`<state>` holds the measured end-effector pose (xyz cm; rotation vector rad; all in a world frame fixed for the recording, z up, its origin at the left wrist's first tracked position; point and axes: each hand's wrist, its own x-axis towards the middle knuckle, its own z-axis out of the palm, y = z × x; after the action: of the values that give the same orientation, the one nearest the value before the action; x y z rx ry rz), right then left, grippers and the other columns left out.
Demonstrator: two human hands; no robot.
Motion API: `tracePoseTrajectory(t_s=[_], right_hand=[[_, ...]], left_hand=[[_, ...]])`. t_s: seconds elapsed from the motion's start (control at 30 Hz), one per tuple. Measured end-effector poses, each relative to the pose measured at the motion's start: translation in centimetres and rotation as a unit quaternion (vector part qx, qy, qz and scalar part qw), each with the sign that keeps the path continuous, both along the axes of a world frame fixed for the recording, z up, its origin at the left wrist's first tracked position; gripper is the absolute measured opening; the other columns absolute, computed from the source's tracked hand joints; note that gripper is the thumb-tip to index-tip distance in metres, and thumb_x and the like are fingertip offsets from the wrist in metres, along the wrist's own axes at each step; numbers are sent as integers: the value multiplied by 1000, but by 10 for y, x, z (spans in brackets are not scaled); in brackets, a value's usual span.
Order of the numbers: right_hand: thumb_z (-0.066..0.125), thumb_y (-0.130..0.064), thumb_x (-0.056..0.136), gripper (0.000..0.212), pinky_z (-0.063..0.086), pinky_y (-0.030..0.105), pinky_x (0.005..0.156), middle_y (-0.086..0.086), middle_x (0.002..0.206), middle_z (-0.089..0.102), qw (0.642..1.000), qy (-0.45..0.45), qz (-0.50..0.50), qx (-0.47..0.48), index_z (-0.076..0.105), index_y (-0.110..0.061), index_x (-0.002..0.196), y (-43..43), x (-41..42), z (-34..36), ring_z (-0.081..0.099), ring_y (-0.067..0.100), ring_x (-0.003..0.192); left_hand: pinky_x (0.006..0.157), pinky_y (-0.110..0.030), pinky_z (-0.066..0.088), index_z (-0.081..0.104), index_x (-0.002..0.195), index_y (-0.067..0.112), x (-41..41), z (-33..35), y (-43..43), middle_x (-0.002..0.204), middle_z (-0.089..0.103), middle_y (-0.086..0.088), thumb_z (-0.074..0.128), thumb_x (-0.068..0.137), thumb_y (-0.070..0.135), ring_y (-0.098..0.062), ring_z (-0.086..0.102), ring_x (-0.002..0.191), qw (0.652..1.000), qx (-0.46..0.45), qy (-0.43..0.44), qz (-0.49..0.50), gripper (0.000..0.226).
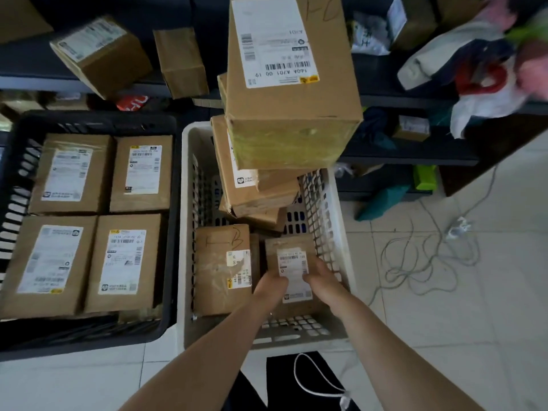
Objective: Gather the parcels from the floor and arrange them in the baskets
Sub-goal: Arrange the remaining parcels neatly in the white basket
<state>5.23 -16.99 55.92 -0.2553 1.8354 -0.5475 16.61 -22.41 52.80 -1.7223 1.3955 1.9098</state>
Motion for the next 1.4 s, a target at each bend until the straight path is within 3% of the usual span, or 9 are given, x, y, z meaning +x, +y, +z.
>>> tracePoseTrajectory(t_s=[0.13,0.33,0.47,0.67,0.8,0.9,1.0,1.23,1.4], right_hand=[[54,-22,100,32,51,26,74,-1,123,61,994,-12,-83,-65,47,-21,132,-10,-15,29,63,11,94],[39,-33,106,40,47,43,100,12,139,55,976,43,-107,-184,45,-14,141,-65,-67,117,61,29,114],[33,-46,105,50,41,39,100,6,148,46,934,56,-180,-302,43,-20,147,-102,-73,184,50,25,130],[46,-69,90,66,36,50,111,-4,144,50,923,36,-95,-372,41,-32,144,-122,-44,232,47,20,131],[49,-49,98,34,52,43,90,2,108,64,875,38,-206,-437,53,-18,112,-97,-45,238,62,20,99],[48,-49,98,45,49,29,59,3,63,62,829,-45,-336,-445,53,-12,72,-62,-64,241,60,20,61],[49,-51,97,48,45,25,52,3,57,59,857,-16,-305,-415,55,-12,68,-35,-78,244,56,20,51],[45,-59,96,47,48,41,84,3,78,73,925,31,-203,-320,75,-28,76,6,-65,173,67,21,76],[48,-68,90,54,52,41,90,5,110,70,965,31,-154,-211,62,-23,116,9,-30,116,67,22,100]], left_hand=[[99,-45,50,65,94,25,7,31,-22,106,69,-5,45,99,17,-24,65,104,973,-62,55,216,23],[97,-46,49,63,111,22,23,130,-95,119,59,-5,39,98,21,-24,58,107,882,-240,43,402,28],[106,-43,36,55,132,21,17,202,-131,134,47,-4,35,98,34,-24,47,122,851,-316,118,402,41],[107,-40,38,45,138,34,-5,271,-135,131,53,7,40,94,57,-17,50,121,894,-257,295,220,50],[104,-44,43,49,118,42,-7,290,-117,128,52,6,43,84,57,-15,51,118,864,-335,316,203,38],[97,-42,45,46,107,39,-9,297,-105,114,57,0,48,86,57,-18,56,107,864,-305,339,214,28],[84,-37,53,41,119,29,-15,289,-75,105,60,0,54,94,47,-18,63,94,888,-266,337,165,33],[91,-46,55,46,106,30,-8,203,-31,119,59,-5,67,64,59,-22,65,103,922,-214,281,157,56],[105,-49,41,46,114,27,11,141,-28,124,47,-2,63,78,55,-24,48,121,954,-214,132,163,49]])
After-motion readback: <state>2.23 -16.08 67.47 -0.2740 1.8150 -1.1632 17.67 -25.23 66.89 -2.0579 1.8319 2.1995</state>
